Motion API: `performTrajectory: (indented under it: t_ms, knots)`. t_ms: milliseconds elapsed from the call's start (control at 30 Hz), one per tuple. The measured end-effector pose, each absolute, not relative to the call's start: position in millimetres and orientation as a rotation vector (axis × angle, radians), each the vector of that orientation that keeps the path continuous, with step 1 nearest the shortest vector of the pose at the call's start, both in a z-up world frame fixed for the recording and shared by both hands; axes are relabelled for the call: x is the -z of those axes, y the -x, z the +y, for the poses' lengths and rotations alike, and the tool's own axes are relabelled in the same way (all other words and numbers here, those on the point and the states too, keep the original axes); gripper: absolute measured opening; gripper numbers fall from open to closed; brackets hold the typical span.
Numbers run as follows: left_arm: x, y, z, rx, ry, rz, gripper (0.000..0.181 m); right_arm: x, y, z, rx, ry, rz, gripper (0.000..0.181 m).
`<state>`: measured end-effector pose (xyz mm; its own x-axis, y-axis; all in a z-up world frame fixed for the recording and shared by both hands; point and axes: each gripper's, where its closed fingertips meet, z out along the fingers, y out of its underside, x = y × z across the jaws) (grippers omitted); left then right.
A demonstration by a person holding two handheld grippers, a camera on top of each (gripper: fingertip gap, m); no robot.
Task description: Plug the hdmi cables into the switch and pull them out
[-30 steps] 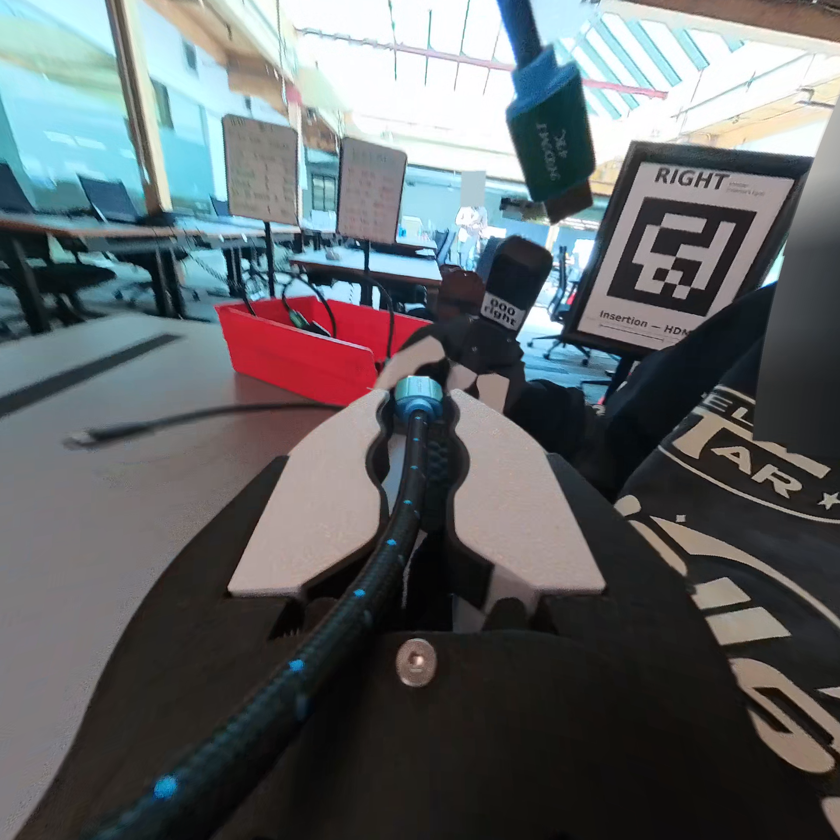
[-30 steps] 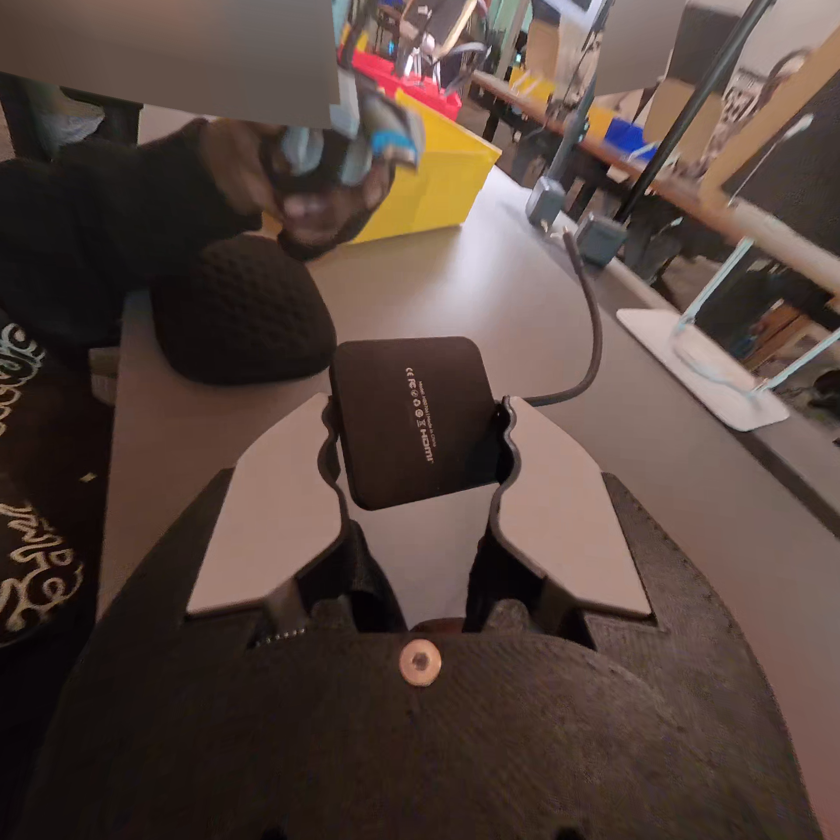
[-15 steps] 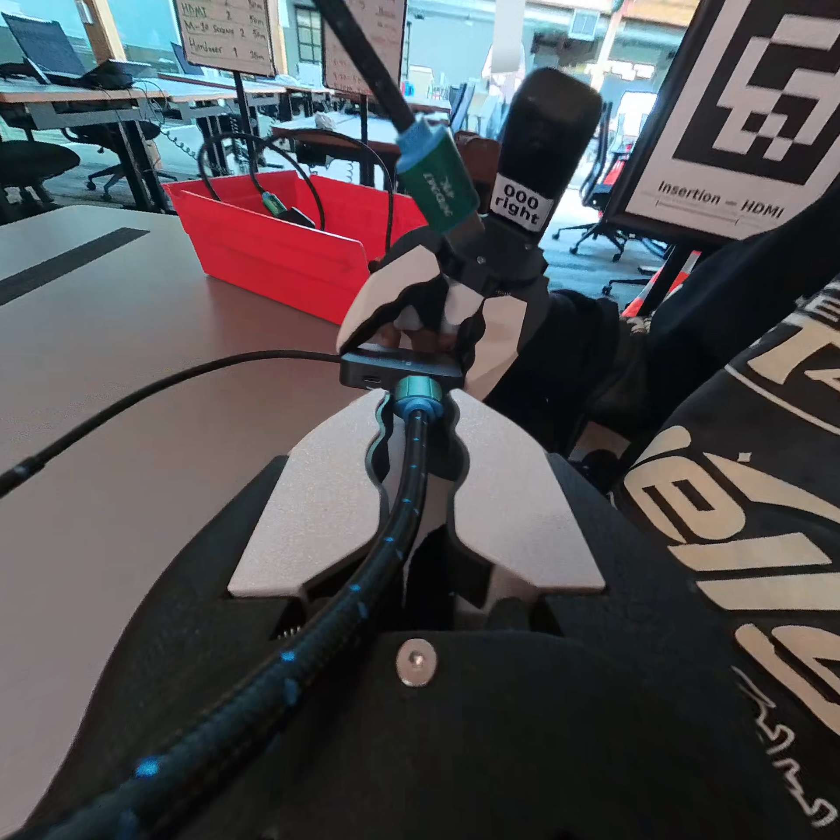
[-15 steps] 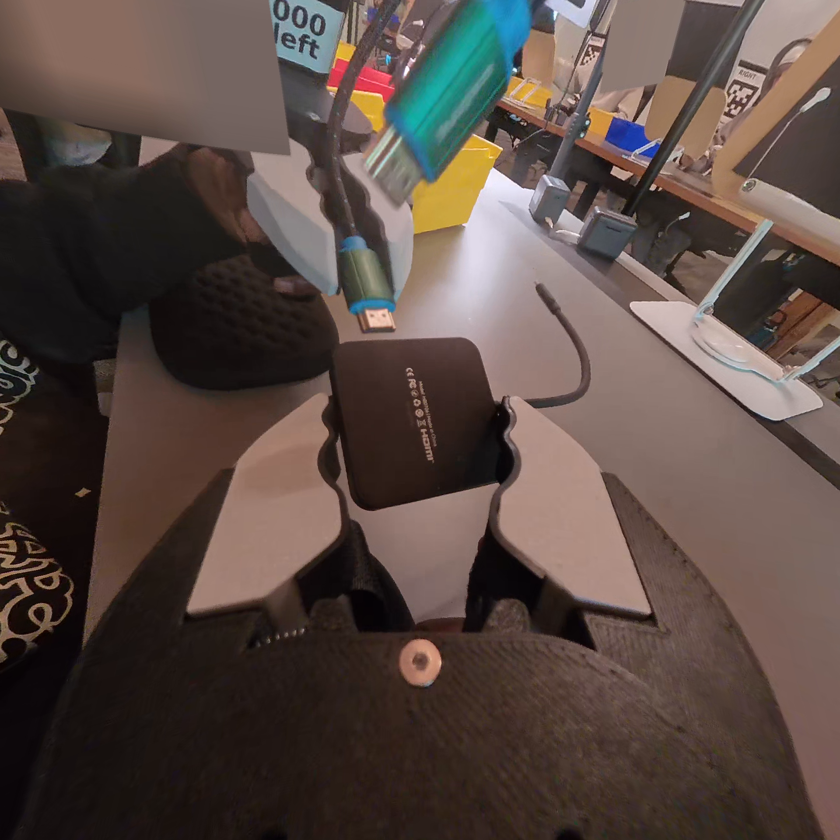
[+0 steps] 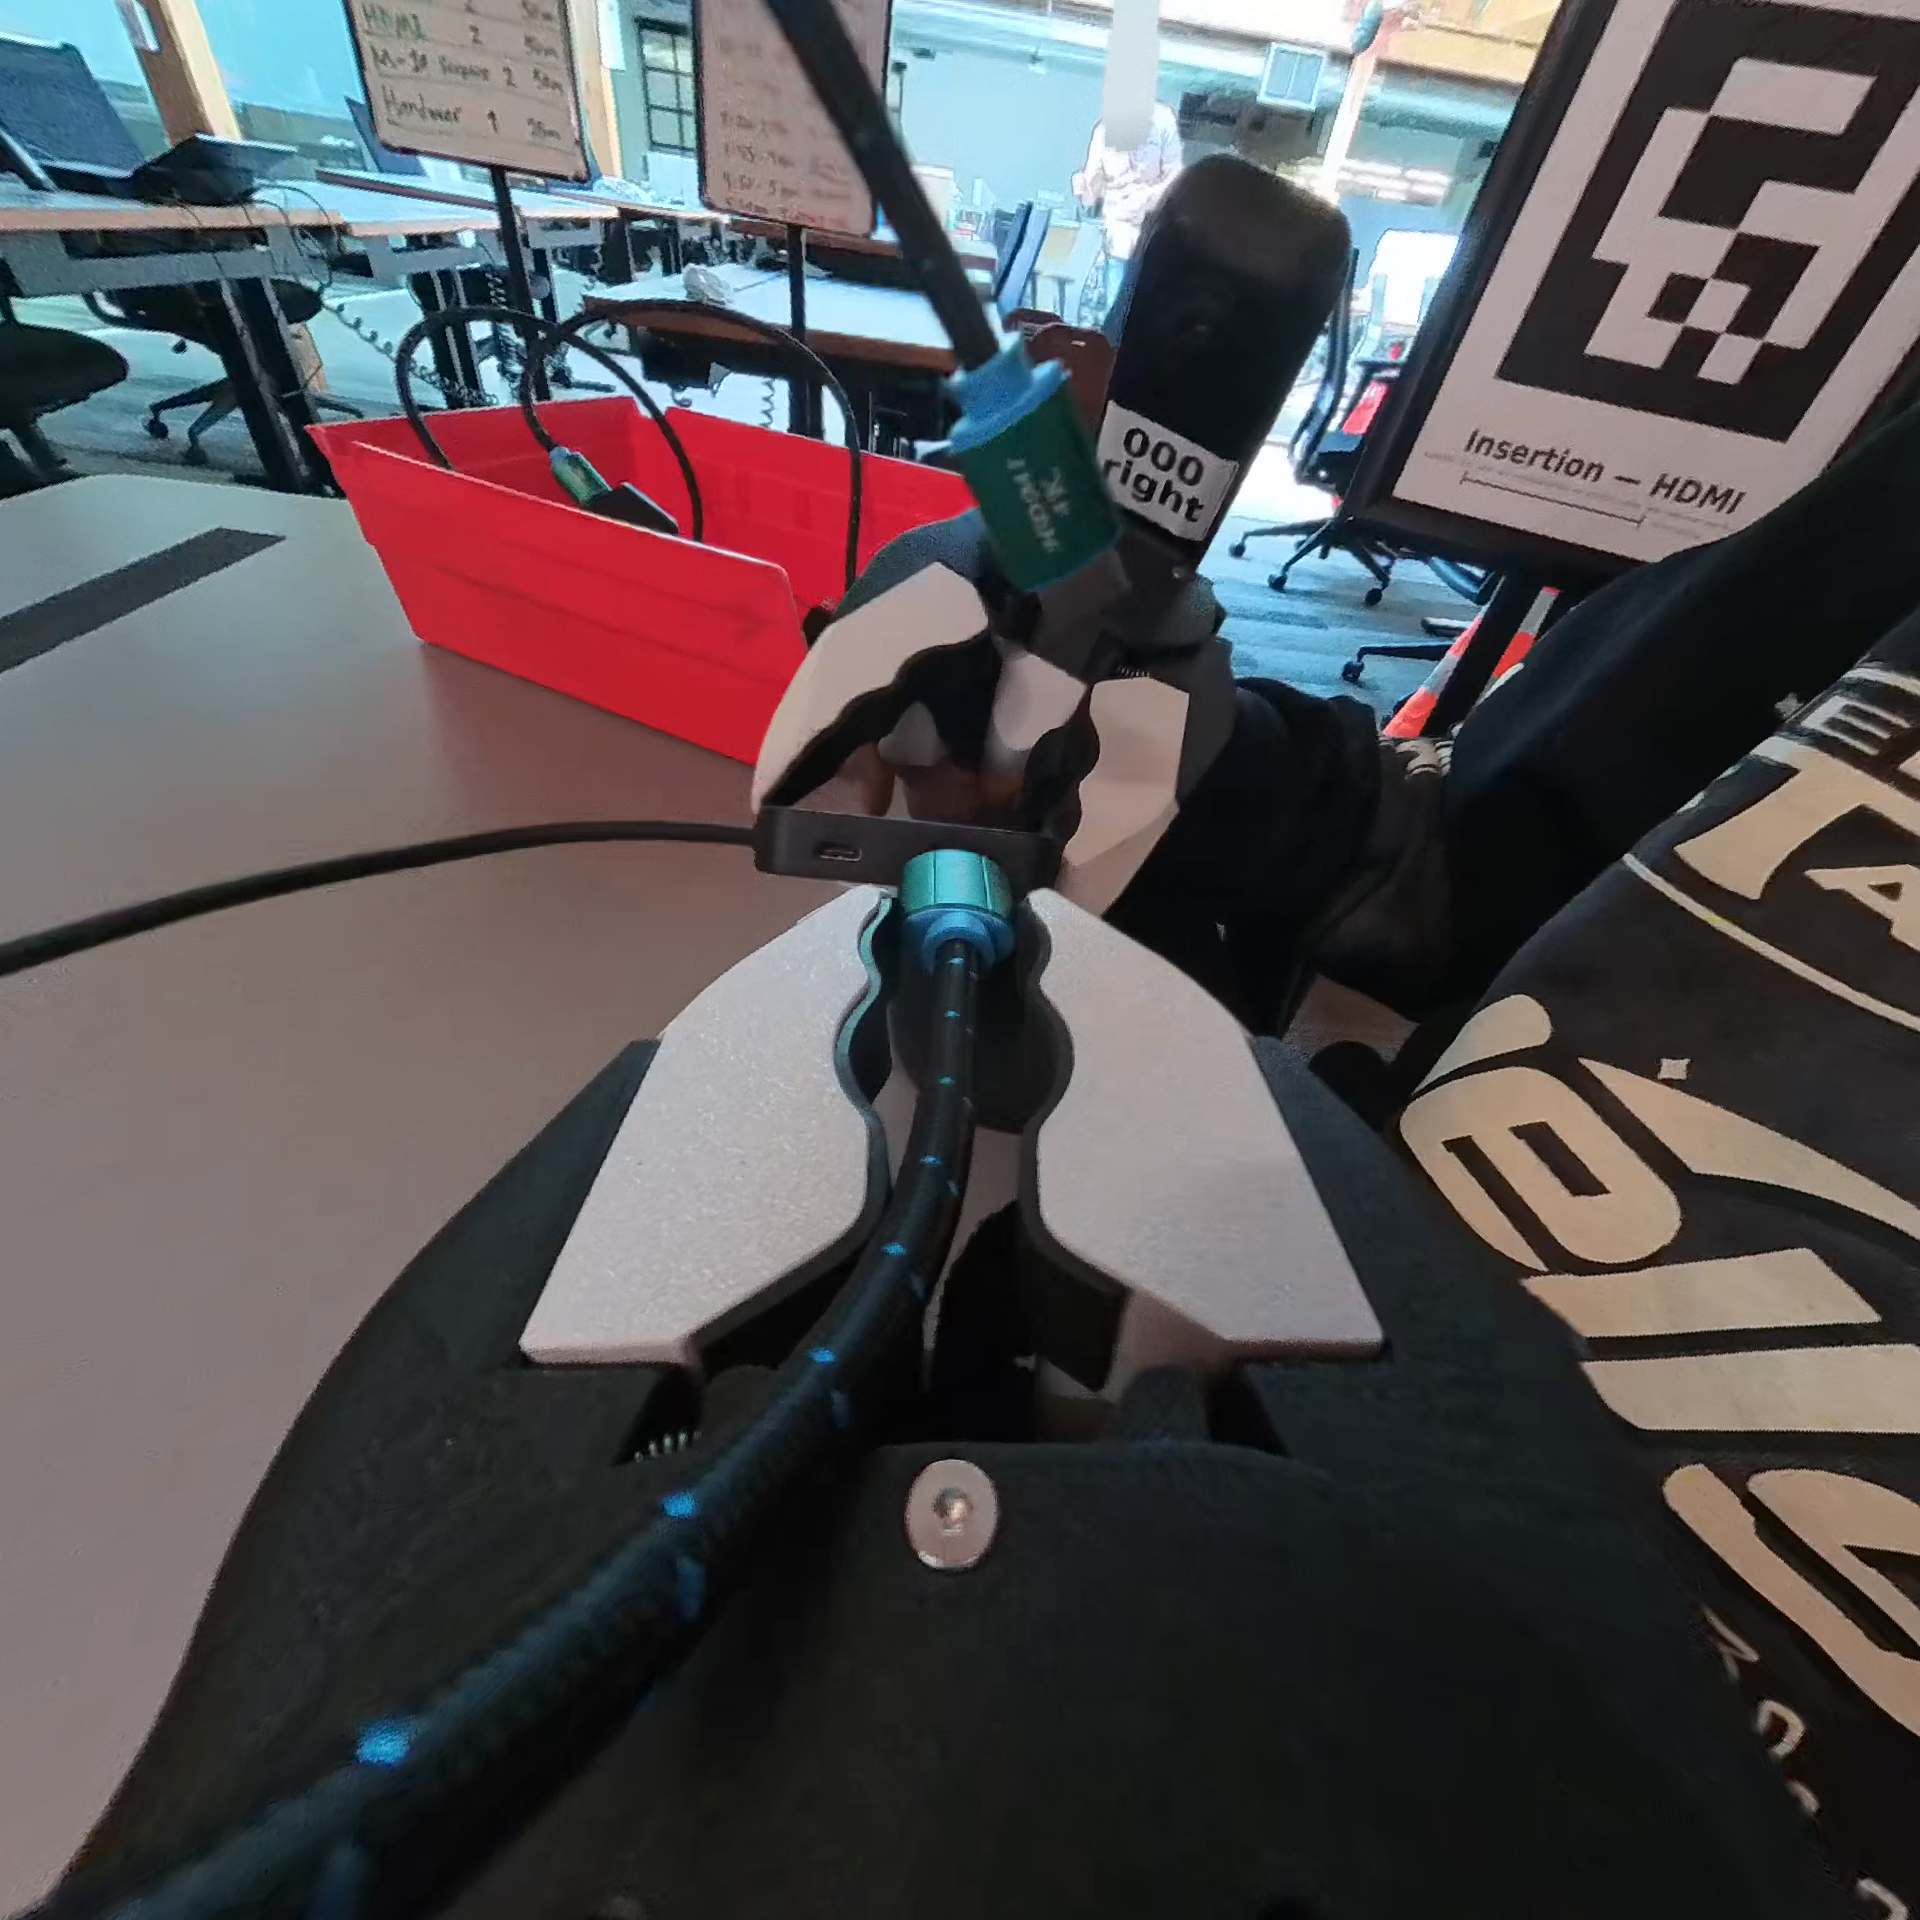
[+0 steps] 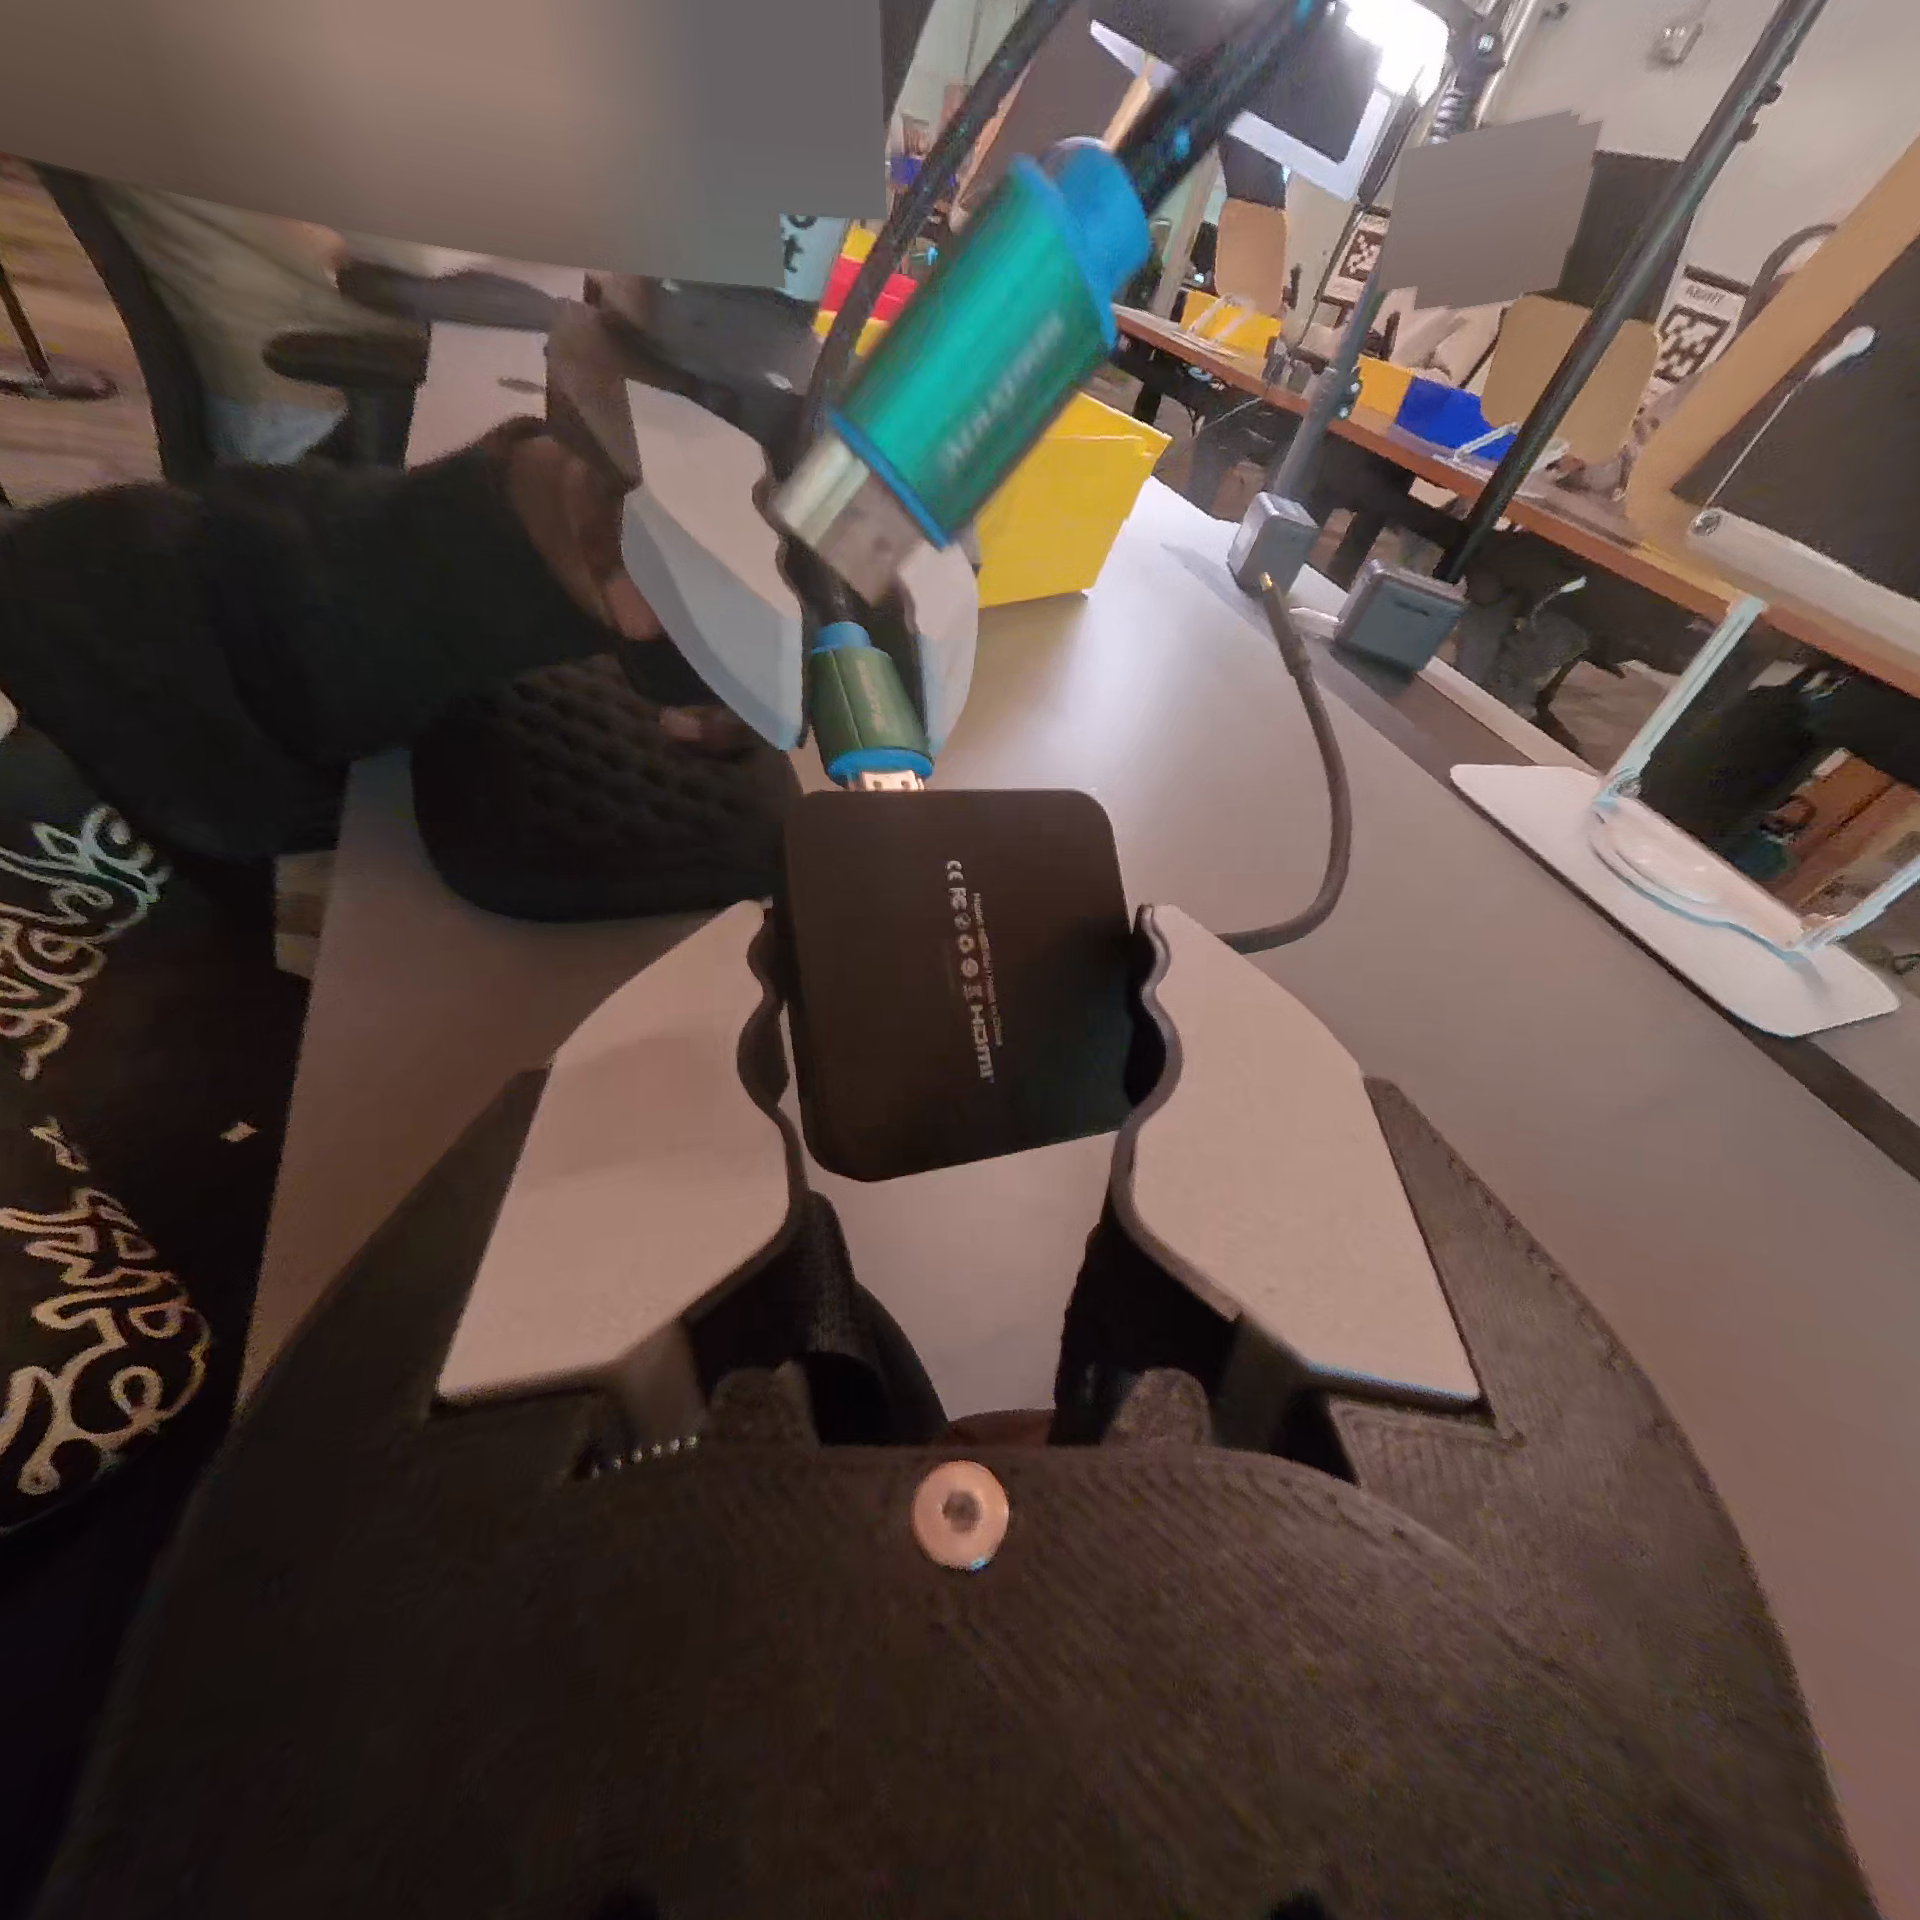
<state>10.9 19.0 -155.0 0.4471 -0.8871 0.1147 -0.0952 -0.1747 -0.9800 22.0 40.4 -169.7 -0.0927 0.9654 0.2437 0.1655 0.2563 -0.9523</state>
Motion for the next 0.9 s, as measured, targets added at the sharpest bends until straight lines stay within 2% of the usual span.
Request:
performTrajectory:
  t_ms: [133,167,233,267,333,400,467,567,700,900]
  knots:
    - [172,-10,22,0.802,1.687,0.938,0.020,192,-18,43,-0.828,1.152,-1.598,0.063]
    - [176,-10,24,0.777,1.709,0.938,0.020,192,-18,40,-0.835,1.128,-1.616,0.053]
    - [205,-12,27,0.688,1.854,1.017,0.021,142,-17,15,-1.120,0.926,-1.414,0.000]
    - [231,-19,19,0.634,1.931,1.165,0.021,127,-21,8,-1.220,0.888,-1.374,0.000]
    - [249,-32,7,0.564,1.944,1.344,0.021,157,-20,24,-1.063,1.041,-1.524,0.008]
    - [232,-40,7,0.684,1.895,1.259,0.021,188,-28,33,-1.065,1.185,-1.621,0.033]
    - [228,-28,13,0.699,1.905,1.193,0.021,195,-36,31,-1.194,1.285,-1.662,0.052]
    - [221,-17,21,0.666,1.882,1.125,0.021,202,-41,46,-1.011,1.279,-1.731,0.070]
    - [196,-10,34,0.660,1.774,0.980,0.020,219,-44,57,-0.801,1.294,-1.937,0.066]
    - [112,16,33,0.859,1.366,0.645,0.019,187,-26,43,-0.965,1.179,-1.976,0.069]
